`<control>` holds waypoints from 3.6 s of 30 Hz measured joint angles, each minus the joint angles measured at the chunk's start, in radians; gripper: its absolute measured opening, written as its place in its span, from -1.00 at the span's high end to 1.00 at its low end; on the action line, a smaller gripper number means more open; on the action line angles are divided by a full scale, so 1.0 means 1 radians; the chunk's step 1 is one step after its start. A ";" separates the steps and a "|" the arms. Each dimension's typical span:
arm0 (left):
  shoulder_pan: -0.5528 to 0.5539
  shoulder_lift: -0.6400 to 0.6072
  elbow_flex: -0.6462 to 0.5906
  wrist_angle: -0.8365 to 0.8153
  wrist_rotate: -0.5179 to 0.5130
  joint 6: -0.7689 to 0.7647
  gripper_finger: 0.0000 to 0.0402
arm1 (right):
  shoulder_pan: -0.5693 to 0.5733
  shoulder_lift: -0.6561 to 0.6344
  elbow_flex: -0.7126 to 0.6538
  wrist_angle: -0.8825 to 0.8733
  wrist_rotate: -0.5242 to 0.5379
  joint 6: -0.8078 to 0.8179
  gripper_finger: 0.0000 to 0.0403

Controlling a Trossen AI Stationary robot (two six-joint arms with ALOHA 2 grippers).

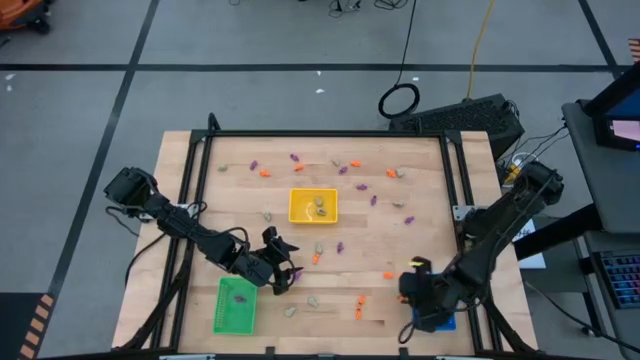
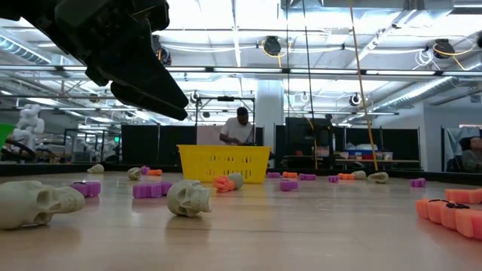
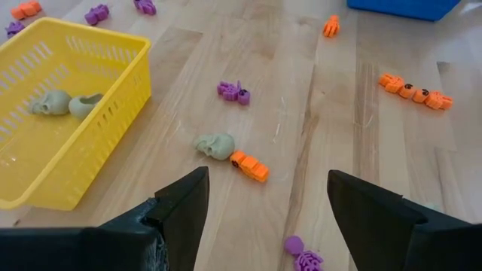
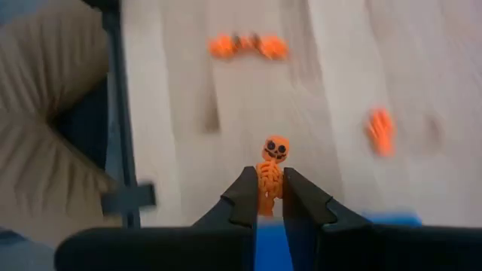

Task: Sort Halloween decoration
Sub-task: Put the orange skeleton toy in the blue basket, then put the purple skeleton toy in the green basket

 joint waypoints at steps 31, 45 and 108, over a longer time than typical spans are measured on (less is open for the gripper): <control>0.000 0.000 0.000 0.000 0.098 -0.028 -0.34 | 0.171 0.109 0.000 -0.283 -0.054 0.487 0.50; -0.023 0.000 0.000 -0.003 0.113 -0.054 -0.34 | 0.236 0.091 0.155 -0.356 0.387 0.469 0.52; -0.073 0.211 0.000 0.102 0.082 -0.080 -0.34 | 0.196 0.140 0.168 -0.005 0.968 -0.183 0.53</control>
